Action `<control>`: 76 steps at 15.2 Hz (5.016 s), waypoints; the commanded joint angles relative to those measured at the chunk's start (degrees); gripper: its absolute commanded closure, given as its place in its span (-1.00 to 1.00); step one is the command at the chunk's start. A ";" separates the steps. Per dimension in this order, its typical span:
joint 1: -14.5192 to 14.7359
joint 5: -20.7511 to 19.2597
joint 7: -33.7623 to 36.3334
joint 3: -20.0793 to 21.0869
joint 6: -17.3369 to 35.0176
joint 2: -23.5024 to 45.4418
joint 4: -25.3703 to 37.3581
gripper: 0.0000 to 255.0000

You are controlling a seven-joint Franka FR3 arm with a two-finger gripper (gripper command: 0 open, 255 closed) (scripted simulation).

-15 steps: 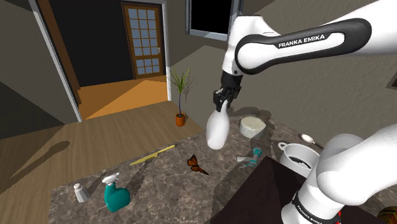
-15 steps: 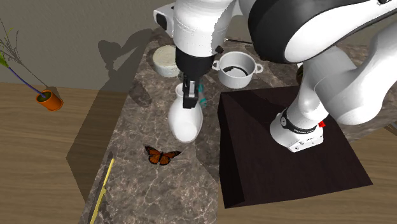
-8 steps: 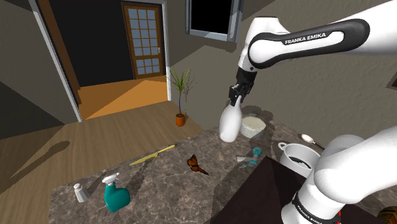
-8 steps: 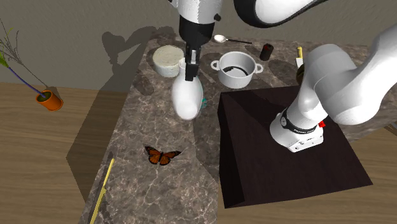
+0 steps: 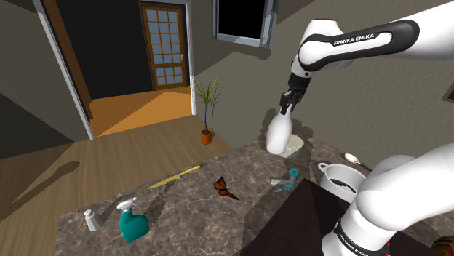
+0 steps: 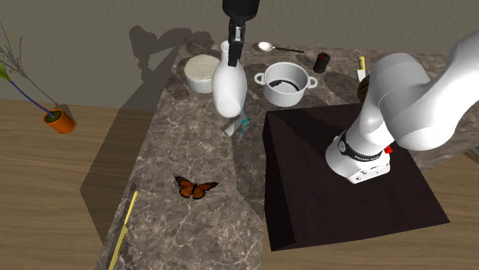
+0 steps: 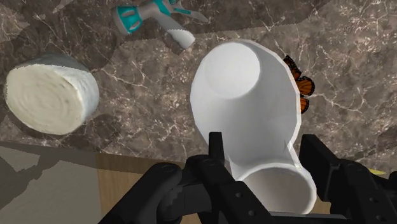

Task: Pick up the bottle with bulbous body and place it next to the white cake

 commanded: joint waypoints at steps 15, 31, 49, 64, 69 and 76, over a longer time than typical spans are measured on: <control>-3.16 3.50 -26.10 -20.31 -0.13 17.50 17.76 1.00; -8.19 20.25 -47.20 -29.92 -0.88 39.20 33.36 1.00; -9.72 26.92 -52.69 -28.15 10.74 45.09 25.32 1.00; -12.80 35.37 -59.08 -24.25 18.94 52.51 22.09 1.00; -14.18 38.44 -61.37 -22.43 21.38 55.28 21.69 1.00; -16.34 42.74 -64.57 -19.56 24.60 59.32 21.70 1.00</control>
